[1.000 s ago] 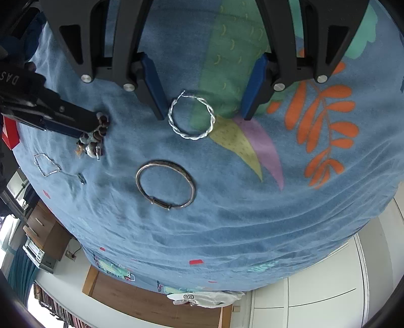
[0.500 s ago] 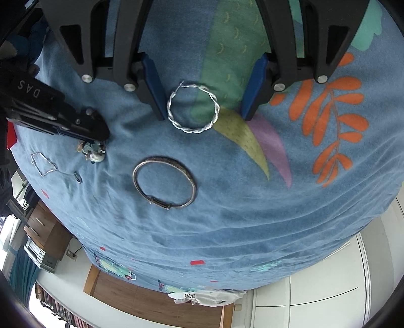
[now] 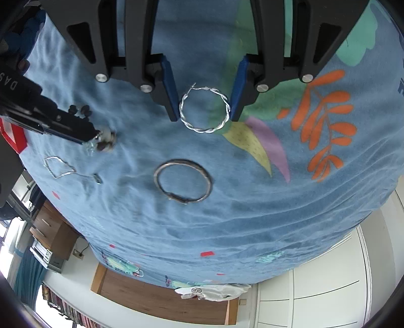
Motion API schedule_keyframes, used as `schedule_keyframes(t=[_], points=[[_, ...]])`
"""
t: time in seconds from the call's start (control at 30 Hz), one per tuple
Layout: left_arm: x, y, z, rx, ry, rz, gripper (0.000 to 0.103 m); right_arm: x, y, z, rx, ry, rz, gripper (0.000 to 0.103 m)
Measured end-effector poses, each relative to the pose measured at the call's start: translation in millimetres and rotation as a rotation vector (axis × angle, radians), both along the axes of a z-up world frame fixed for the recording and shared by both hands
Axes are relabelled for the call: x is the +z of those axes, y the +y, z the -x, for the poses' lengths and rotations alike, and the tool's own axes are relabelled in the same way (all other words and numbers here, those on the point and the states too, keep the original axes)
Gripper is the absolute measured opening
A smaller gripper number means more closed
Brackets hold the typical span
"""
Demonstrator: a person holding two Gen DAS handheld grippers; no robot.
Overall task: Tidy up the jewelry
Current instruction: 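Carry the twisted bangle and beaded bracelet with both tools over the red box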
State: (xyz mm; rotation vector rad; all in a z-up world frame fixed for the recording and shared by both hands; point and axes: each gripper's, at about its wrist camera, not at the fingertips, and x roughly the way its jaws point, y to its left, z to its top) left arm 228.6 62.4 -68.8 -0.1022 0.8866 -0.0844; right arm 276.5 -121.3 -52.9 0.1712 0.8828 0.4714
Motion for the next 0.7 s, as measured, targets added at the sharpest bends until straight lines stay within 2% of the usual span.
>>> schedule_keyframes(t=[0.4, 0.7], points=[[34, -33, 41, -0.068, -0.042, -0.006, 0.038, 37, -20, 54, -0.013, -0.046, -0.021, 0.017], [65, -78, 66, -0.16, -0.08, 0.016, 0.038, 71, -62, 99, -0.083, -0.103, -0.001, 0.017]])
